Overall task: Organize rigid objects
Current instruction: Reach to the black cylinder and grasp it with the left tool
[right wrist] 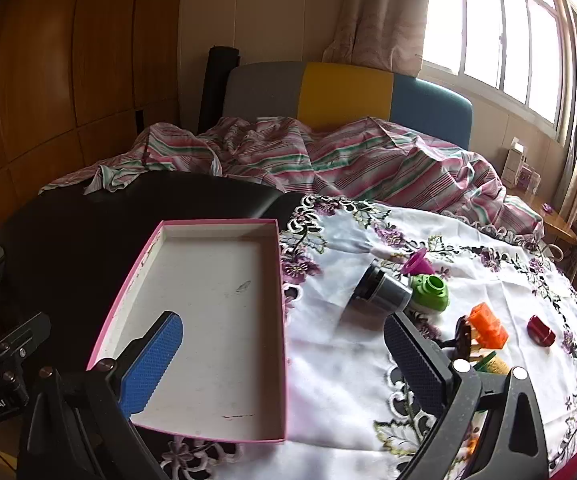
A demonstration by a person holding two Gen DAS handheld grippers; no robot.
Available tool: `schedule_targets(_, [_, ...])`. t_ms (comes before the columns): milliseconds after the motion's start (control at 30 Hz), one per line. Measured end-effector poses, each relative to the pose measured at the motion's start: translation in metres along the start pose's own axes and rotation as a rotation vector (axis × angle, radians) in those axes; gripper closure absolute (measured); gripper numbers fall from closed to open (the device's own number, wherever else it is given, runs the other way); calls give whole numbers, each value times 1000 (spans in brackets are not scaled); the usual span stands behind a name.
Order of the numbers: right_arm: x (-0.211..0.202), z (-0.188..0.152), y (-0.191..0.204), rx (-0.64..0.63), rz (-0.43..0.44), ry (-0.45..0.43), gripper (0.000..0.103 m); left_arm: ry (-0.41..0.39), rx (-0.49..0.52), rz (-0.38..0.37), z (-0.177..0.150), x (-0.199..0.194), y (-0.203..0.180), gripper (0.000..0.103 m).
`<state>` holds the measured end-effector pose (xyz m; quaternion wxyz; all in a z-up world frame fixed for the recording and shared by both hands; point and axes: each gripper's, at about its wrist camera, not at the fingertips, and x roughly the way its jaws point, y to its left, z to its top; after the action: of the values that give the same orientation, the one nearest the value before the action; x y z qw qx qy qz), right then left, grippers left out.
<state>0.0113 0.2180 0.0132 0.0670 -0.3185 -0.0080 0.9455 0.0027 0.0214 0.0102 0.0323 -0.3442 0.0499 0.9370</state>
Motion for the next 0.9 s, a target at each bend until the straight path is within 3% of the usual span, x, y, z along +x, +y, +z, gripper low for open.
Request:
schedule_targets(433, [-8, 22, -49, -7, -45, -71, 0, 18, 36, -63, -2, 6, -13, 0])
schedule_targets(633, [2, 34, -92, -11, -138, -56, 0, 23, 65, -88, 1, 8, -23, 0])
schedule_targets(900, [23, 23, -173, 119, -274, -61, 0, 56, 77, -125, 3, 15, -35, 0])
